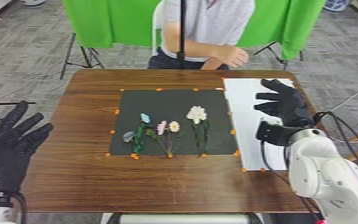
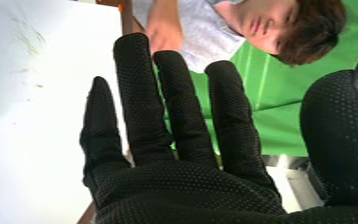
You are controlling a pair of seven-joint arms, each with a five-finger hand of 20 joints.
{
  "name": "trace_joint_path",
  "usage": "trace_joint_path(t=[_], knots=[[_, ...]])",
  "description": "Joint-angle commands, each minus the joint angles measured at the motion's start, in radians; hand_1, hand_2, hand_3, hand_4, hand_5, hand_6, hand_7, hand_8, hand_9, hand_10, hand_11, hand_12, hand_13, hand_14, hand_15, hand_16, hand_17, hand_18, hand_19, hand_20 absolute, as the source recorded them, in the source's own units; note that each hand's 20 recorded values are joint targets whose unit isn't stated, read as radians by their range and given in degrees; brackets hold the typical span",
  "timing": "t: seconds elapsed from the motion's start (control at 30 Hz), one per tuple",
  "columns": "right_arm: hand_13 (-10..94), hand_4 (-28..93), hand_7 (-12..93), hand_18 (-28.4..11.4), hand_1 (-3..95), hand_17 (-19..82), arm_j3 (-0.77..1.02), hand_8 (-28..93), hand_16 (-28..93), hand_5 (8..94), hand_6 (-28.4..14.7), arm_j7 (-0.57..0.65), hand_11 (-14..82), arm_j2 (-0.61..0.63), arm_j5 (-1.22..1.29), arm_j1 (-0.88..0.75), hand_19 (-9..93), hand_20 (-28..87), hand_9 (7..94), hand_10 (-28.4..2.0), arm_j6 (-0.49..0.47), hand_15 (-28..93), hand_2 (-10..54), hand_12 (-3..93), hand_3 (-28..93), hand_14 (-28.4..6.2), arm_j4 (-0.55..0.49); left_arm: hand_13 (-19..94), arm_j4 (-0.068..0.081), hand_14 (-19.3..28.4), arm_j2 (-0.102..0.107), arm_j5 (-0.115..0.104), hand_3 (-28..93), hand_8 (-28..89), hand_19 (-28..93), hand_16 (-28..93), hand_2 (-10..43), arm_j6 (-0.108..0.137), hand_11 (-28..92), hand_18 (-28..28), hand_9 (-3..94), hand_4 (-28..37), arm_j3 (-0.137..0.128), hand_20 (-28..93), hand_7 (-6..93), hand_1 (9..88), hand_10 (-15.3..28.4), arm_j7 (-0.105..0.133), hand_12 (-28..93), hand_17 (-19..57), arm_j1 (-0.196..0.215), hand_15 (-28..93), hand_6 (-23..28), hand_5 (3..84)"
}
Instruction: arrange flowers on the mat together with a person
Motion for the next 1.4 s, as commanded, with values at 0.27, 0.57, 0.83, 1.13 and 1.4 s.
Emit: trace_joint_path(t=[0.27,0.57,0.83,1.13,1.4], knots=[[46,-25,12,-25.2,19.9,4,0.032,-11,10,49.3,-0.1,-0.060,15.6,0.009,0.046,-0.039,56,15,53.3,-16.7,-0.051,56,5.2,14.7,74,-18.8,-0.001,21,0.006,21.1,0.003,-0.004,74,-9,39,-4,8.8,0.007,18,19.8,30.1,-28.3,0.010,18,10.4,19.3,14.8,-0.002,13,-9.6,0.004,44,3.8,31.3],[45,-25,12,-25.1,19.9,4,0.024,-11,10,49.3,0.1,-0.058,15.6,0.008,0.040,-0.033,55,16,53.4,-16.6,-0.057,56,5.3,14.7,74,-18.8,0.001,21,0.005,21.3,0.036,-0.032,74,-9,39,-4,8.9,0.021,18,19.7,30.2,-28.3,0.008,18,10.5,19.5,15.0,0.030,13,-9.5,0.019,45,3.8,31.2],[45,-25,12,-25.1,19.9,4,0.010,-11,10,49.3,0.2,-0.056,15.6,0.010,0.037,-0.018,55,16,53.4,-16.6,-0.061,56,5.2,14.7,74,-18.8,0.006,22,0.006,21.5,0.052,-0.042,74,-9,40,-4,8.9,0.023,18,19.8,30.2,-28.3,0.003,18,10.6,19.6,15.2,0.041,13,-9.5,0.026,45,4.0,31.1],[45,-25,12,-25.1,19.8,4,0.004,-11,10,49.5,0.2,-0.054,15.5,0.011,0.038,-0.015,55,16,53.5,-16.7,-0.058,56,5.2,14.7,74,-18.8,0.007,22,0.006,21.7,0.042,-0.027,74,-9,40,-4,9.0,0.016,19,19.7,30.4,-28.3,0.003,18,10.5,19.8,15.3,0.019,13,-9.5,0.015,46,4.0,31.1],[45,-25,13,-25.2,19.8,4,0.000,-11,10,49.5,0.3,-0.047,15.5,0.007,0.029,-0.017,55,16,53.7,-16.6,-0.060,56,5.3,14.7,74,-18.8,0.006,22,0.004,21.8,0.043,-0.022,74,-9,40,-4,9.1,0.013,19,19.6,30.5,-28.3,-0.001,18,10.6,20.0,15.4,0.010,13,-9.4,0.015,47,4.0,31.1]])
